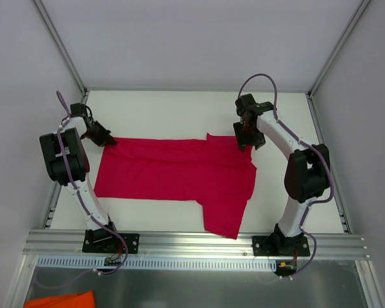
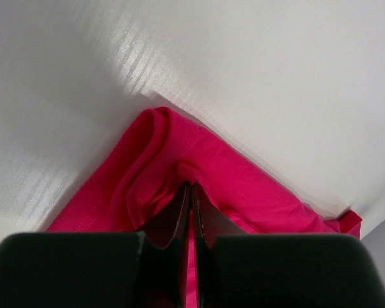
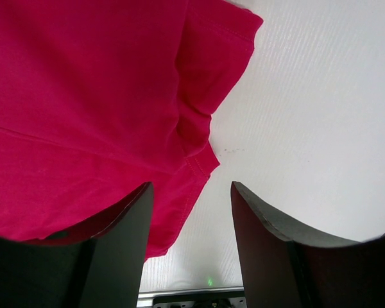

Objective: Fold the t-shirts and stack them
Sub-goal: Fold the flattened tshirt in 1/3 of the way

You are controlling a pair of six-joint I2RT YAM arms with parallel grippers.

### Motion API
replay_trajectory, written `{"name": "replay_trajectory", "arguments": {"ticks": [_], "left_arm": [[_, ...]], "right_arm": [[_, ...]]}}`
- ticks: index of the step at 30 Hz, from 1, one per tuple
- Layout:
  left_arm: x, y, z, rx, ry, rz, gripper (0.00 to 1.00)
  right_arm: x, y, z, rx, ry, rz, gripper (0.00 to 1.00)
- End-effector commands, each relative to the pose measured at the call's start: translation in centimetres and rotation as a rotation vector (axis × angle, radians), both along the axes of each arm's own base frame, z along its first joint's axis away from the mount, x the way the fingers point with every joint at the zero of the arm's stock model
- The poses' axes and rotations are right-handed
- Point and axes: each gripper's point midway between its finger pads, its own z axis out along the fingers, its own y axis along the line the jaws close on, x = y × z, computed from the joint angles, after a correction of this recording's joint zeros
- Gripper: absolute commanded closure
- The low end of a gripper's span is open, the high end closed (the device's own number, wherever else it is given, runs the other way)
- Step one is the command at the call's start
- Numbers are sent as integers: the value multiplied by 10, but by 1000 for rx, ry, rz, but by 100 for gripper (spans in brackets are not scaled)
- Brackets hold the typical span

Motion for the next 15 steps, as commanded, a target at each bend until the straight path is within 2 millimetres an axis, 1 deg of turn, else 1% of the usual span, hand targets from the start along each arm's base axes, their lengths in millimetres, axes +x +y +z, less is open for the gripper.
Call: {"name": "replay_trajectory", "arguments": {"ticks": [1,3,4,7,10,11,13,14,15], "left_arm": [[14,4,12,39,-53,-25,100],[16,4,17,39,-67,-30,100],[18,4,22,37,-74,-32,100],[21,3,35,35,-99,-36,100],[18,0,47,30,-113,-43,100],[18,-2,54,26,-128,-47,100],[18,-3,63,20,-145,-52,100],[18,-6,71,11,-161,-60,100],[17,-8,73,3,-168,-64,100]], "right_arm": [[4,6,15,26,-33,5,45],[8,10,9,26,-15,9,45],[14,12,13,31,-26,9,45],[20,15,16,35,-32,14,46],[21,17,16,40,-31,20,46],[22,19,15,48,-29,21,46],[20,22,10,53,-15,25,46],[20,23,8,53,-10,24,46],[19,26,6,54,-7,30,46]]}}
